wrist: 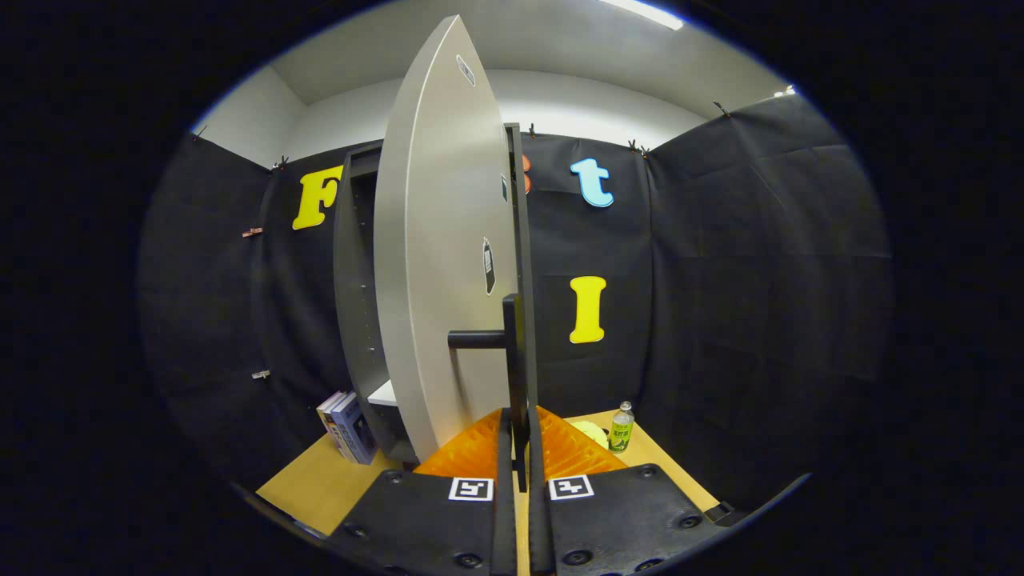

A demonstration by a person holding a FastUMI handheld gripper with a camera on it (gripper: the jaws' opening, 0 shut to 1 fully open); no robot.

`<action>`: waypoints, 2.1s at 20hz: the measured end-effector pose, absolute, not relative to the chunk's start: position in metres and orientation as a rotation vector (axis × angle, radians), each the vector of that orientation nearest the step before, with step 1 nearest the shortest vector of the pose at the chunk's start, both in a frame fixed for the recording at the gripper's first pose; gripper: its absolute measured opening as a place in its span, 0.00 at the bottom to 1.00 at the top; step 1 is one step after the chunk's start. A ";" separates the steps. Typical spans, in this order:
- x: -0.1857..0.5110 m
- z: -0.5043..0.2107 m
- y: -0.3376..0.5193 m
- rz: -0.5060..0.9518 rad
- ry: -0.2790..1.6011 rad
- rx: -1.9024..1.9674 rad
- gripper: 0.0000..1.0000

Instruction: Open the shoe cabinet door, grab the shoes and put them into the shoe cabinet, then close the shoe cabinet door.

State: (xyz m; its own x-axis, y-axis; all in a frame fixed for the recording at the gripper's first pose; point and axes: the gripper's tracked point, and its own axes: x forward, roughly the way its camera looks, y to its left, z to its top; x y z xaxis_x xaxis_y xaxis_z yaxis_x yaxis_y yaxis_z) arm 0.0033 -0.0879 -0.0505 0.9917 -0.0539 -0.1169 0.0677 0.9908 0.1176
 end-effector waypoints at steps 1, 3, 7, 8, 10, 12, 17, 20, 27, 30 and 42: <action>0.004 -0.051 -0.093 -0.063 0.110 0.125 0.09; 0.000 -0.050 -0.101 -0.065 0.105 0.126 0.07; 0.000 -0.050 -0.109 -0.051 0.108 0.130 0.07; 0.000 -0.052 -0.108 -0.047 0.108 0.137 0.07; 0.001 -0.051 -0.111 -0.038 0.105 0.139 0.07; -0.001 -0.053 -0.112 -0.021 0.123 0.151 0.07; -0.022 -0.046 -0.128 -0.036 0.106 0.188 0.40; -0.038 -0.041 -0.133 -0.069 0.058 0.114 0.69; -0.069 -0.037 -0.056 0.075 0.054 0.123 0.98; -0.064 -0.075 -0.010 0.145 0.163 0.138 0.98; -0.064 -0.322 0.075 0.245 0.806 0.232 0.99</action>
